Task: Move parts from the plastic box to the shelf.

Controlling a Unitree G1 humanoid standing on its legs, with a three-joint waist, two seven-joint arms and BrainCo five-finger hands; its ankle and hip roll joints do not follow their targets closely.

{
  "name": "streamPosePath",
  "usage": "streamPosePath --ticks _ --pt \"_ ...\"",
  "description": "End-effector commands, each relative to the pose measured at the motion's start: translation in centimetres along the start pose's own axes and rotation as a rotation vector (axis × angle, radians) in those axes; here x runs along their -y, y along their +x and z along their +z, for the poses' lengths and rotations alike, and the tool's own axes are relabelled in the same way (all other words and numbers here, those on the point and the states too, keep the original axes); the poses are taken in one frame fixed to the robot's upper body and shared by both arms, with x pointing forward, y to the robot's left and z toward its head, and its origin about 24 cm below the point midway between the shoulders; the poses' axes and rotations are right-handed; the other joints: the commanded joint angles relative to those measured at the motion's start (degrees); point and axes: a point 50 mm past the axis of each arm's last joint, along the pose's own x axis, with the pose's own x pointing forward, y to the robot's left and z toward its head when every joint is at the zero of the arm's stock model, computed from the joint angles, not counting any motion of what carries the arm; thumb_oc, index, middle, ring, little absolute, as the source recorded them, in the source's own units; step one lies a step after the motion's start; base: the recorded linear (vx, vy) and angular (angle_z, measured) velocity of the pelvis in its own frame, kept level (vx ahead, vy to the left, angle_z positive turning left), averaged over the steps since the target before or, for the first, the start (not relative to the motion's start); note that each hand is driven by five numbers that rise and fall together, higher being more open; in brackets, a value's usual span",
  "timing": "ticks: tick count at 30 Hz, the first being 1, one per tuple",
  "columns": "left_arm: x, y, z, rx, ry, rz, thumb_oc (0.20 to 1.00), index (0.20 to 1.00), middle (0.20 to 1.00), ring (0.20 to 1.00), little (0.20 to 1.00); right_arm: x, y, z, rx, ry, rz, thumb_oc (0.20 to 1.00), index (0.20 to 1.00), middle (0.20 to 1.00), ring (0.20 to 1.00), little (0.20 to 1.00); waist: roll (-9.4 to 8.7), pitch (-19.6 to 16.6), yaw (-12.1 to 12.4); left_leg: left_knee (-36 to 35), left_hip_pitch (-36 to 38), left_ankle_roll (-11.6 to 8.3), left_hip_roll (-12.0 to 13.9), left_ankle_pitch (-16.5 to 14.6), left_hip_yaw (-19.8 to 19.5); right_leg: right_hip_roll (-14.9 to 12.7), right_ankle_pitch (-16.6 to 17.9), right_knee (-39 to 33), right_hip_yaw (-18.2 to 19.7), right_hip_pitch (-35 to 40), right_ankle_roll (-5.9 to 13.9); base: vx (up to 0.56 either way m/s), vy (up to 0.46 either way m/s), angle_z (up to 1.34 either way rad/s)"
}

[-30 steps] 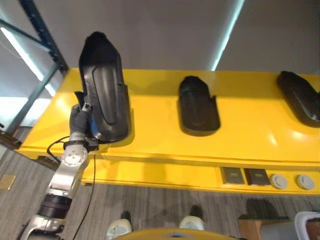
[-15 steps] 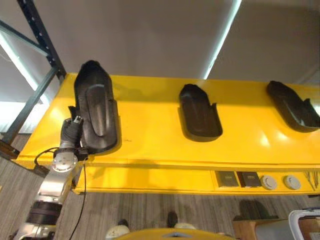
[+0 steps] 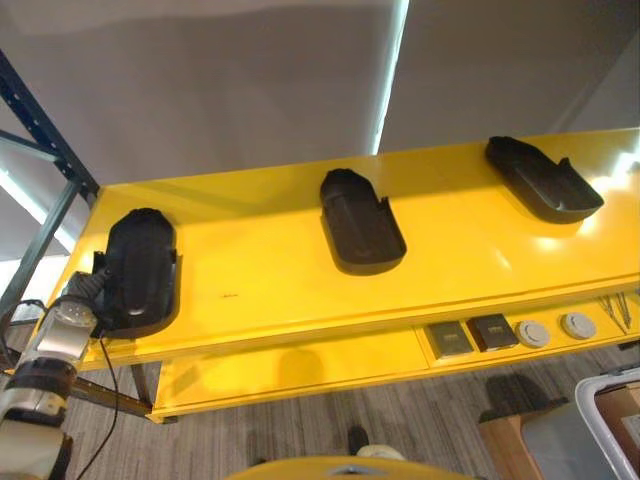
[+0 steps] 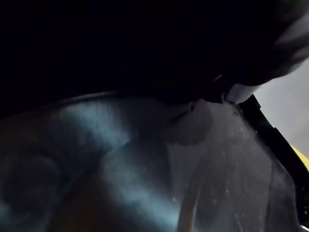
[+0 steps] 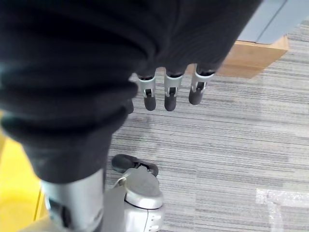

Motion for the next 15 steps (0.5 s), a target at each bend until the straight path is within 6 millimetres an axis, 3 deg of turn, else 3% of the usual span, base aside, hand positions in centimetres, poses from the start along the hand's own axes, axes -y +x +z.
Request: streamPosePath --ticks 1,4,15 --pt "-4.6 0.1 4.9 0.179 0.074 0.114 0.2 0.2 0.2 0.2 0.2 0.9 -0.1 0.6 0.01 -0.079 -0.009 1.0 1.0 1.0 1.0 1.0 -1.36 0.47 -0.75 4.54 -3.24 3.7 -1.87 -1.71 -1.49 -0.52 -3.01 4.71 4.21 -1.09 2.52 0.01 0.027 -0.15" --pt "-4.7 0.2 5.3 0.18 0.158 0.096 0.2 0.2 0.2 0.2 0.2 1.0 -0.1 0.5 0.011 -0.074 0.005 1.0 1.0 1.0 1.0 1.0 -1.25 0.29 -1.14 4.22 -2.85 3.7 -1.95 -1.79 -1.1 -0.53 -2.89 4.37 4.5 -0.89 2.61 0.0 0.014 -0.05" --pt "-2.8 0.9 5.3 0.138 0.18 0.134 0.2 0.2 0.2 0.2 0.2 0.9 -0.1 0.0 -0.003 -0.082 0.019 1.0 1.0 1.0 1.0 1.0 -1.37 -0.17 -3.07 3.38 -2.06 3.96 -1.96 -1.94 0.42 -0.29 -2.82 4.66 5.9 -1.4 2.83 0.03 0.004 -0.06"
